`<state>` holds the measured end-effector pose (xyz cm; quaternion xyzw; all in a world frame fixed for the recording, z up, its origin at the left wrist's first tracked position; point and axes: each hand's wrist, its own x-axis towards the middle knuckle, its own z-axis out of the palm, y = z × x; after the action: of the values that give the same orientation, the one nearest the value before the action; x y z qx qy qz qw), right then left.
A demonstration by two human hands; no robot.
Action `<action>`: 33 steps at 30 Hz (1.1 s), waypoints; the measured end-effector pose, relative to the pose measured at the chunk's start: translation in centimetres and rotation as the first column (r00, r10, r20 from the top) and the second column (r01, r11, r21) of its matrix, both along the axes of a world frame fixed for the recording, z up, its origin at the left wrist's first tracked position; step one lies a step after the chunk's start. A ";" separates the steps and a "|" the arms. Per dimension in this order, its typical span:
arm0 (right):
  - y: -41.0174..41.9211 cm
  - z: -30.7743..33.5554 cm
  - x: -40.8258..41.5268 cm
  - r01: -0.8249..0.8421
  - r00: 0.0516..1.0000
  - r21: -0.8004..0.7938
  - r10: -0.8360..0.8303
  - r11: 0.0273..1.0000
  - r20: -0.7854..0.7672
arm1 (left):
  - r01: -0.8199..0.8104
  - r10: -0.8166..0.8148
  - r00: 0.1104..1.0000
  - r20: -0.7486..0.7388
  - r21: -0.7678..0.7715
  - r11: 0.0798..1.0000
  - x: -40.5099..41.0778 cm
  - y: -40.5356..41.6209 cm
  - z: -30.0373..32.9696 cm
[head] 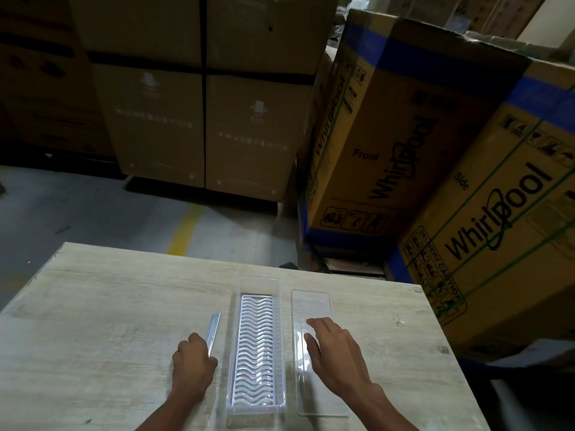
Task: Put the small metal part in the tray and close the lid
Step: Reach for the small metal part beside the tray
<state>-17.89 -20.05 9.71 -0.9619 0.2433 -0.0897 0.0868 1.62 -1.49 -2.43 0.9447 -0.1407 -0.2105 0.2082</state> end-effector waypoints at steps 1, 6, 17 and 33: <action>0.0 0.1 0.0 0.001 1.000 0.010 -0.001 1.000 -0.005 | -0.002 0.002 1.000 0.000 0.003 1.000 0.0 0.0 0.0; 0.3 0.4 0.2 0.011 1.000 0.036 -0.012 0.999 0.005 | -0.024 0.025 0.999 -0.024 0.031 0.999 -0.1 -0.1 0.6; 0.4 0.6 1.0 0.004 0.999 0.066 -0.001 0.998 -0.044 | 0.007 -0.006 1.000 -0.013 0.093 0.996 -0.4 -0.6 1.4; 0.4 0.5 0.8 0.023 0.984 0.163 0.006 0.986 -0.179 | 0.052 -0.058 0.997 0.048 0.107 0.993 -0.8 -0.4 1.9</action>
<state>-17.11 -19.65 10.25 -0.9545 0.2609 0.0168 0.1433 0.82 -1.93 -0.48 0.9552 -0.1607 -0.1993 0.1485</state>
